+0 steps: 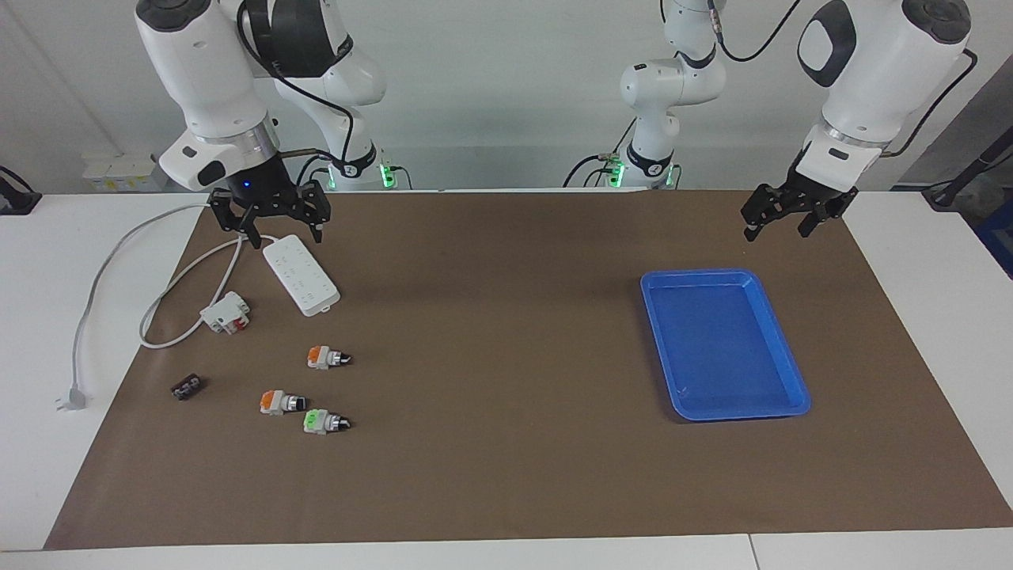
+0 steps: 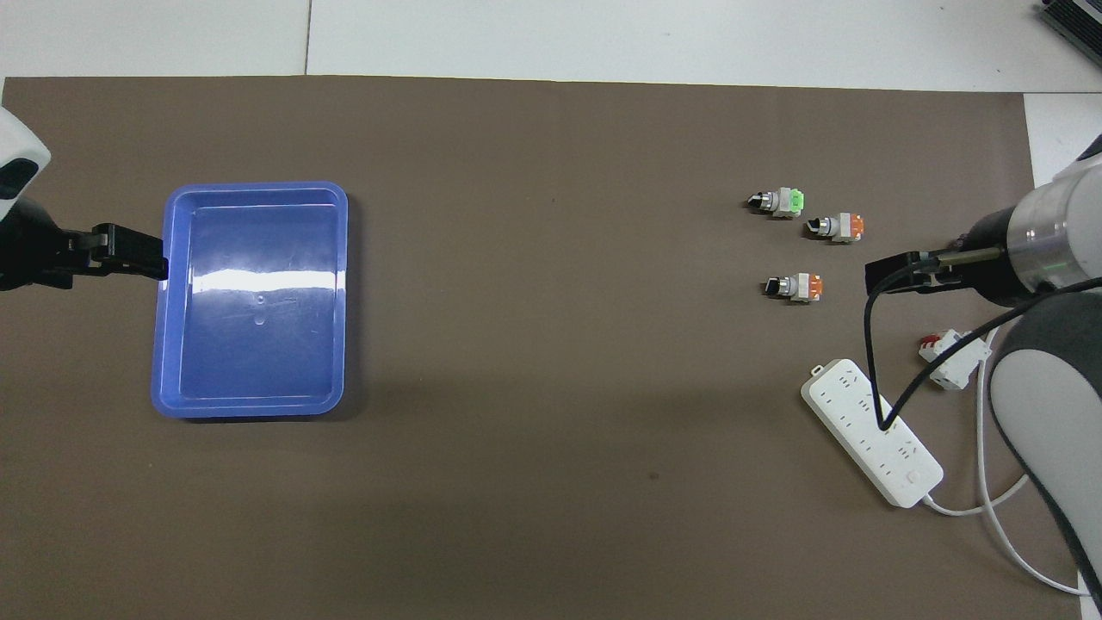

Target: Turn and place switch with both arms

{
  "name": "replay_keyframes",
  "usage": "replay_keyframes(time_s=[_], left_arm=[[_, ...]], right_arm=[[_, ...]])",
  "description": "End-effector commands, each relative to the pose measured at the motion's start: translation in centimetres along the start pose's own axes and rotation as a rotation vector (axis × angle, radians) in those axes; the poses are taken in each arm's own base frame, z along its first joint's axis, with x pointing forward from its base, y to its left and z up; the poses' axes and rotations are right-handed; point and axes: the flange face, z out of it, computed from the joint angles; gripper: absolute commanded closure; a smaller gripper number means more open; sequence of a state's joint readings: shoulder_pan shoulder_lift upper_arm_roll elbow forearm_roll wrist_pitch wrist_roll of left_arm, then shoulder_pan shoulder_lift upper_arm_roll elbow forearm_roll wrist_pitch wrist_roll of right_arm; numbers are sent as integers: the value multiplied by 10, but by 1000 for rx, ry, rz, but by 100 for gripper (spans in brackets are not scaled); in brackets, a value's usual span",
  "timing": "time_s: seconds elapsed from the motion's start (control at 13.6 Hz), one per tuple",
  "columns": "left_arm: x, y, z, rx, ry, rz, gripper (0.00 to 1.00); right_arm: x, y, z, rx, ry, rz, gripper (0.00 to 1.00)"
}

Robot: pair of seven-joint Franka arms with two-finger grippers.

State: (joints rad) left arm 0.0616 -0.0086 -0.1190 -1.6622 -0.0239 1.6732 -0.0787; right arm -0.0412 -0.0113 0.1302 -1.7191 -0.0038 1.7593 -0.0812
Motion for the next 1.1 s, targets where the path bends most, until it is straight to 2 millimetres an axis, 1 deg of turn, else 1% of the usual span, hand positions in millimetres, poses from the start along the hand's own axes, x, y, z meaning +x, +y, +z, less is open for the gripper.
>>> replay_keyframes(time_s=[0.0, 0.15, 0.22, 0.29, 0.37, 0.44, 0.59, 0.66, 0.74, 0.81, 0.96, 1.03], left_arm=[[-9, -3, -1, -6, 0, -4, 0], [-9, -3, -1, -6, 0, -4, 0], [-9, -3, -1, -6, 0, -4, 0], [-9, -3, -1, -6, 0, -4, 0], [-9, -3, -1, -6, 0, -4, 0], [-9, -3, -1, -6, 0, -4, 0], [-9, -3, -1, -6, 0, -4, 0], [-9, -3, -1, -6, 0, -4, 0], [-9, -3, -1, -6, 0, -4, 0], [-9, -3, -1, -6, 0, -4, 0], [-9, -3, -1, -6, 0, -4, 0], [-9, -3, -1, -6, 0, -4, 0]], right_arm=[[8, 3, 16, -6, -9, -205, 4], [13, 16, 27, -3, -8, -460, 4], [16, 26, 34, -4, -14, -552, 8], [19, 33, 44, 3, -26, -649, 10], [23, 43, 53, 10, -27, -759, 10], [27, 48, 58, 6, -15, -856, 9], [34, 56, 75, 12, -15, -1050, 9], [38, 66, 89, 22, -5, -1141, 7], [40, 76, 99, 31, -2, -1209, 6], [42, 81, 112, 48, -9, -1266, 6], [45, 85, 126, 54, -9, -1318, 6], [46, 102, 140, 60, -4, -1343, 6]])
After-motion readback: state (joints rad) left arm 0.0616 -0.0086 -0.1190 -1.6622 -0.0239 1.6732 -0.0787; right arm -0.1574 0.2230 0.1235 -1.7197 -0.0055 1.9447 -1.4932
